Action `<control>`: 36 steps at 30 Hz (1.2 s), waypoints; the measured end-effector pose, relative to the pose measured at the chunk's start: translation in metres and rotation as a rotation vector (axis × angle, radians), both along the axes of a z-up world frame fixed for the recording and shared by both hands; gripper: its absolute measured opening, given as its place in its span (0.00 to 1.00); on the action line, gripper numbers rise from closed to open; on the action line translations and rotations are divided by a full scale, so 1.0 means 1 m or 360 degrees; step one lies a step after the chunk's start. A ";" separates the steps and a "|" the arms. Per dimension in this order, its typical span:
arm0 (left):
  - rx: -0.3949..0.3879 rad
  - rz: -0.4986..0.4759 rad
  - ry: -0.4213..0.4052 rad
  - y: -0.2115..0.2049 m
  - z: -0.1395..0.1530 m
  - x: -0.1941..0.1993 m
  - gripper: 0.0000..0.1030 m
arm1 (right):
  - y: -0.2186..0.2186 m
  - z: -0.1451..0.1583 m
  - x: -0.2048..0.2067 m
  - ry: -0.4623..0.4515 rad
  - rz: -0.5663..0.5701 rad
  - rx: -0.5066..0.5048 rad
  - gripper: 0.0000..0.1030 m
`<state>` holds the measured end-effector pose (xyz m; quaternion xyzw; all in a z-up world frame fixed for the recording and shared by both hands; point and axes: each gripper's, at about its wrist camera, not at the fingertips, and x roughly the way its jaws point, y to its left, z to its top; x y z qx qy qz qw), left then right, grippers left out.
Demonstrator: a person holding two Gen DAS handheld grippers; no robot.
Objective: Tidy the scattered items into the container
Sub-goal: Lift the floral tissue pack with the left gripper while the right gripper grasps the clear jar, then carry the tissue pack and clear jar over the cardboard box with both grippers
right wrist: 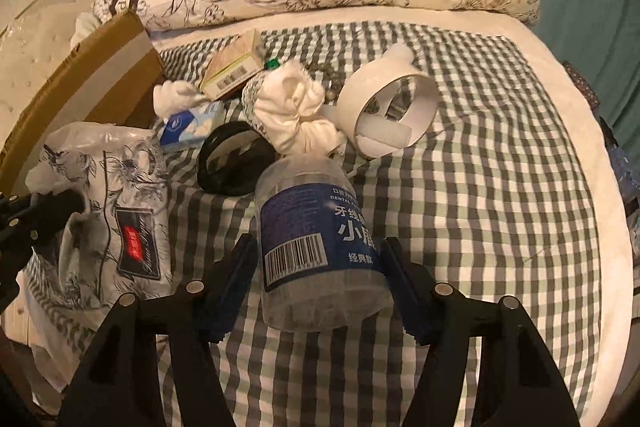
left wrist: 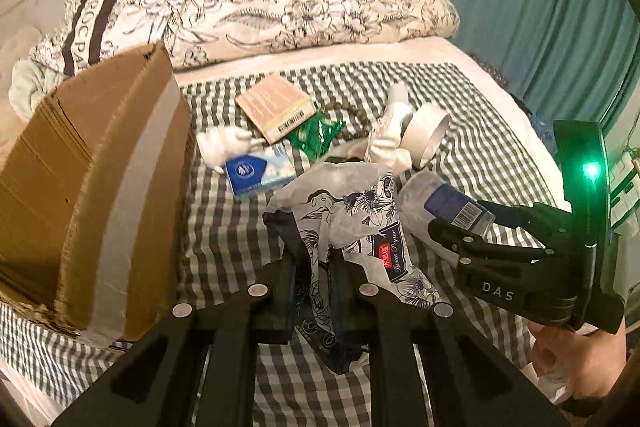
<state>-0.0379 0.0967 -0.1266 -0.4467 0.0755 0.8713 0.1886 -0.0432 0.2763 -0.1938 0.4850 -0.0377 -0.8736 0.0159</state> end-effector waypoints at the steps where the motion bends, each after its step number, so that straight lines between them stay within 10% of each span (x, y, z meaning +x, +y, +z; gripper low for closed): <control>1: 0.0001 -0.0003 0.0017 -0.001 0.002 0.001 0.12 | 0.001 0.003 0.002 0.0013 -0.0013 0.0000 0.61; 36: 0.0121 0.0001 0.0357 -0.043 0.088 -0.007 0.12 | -0.025 0.129 0.047 0.0582 -0.0177 0.0034 0.57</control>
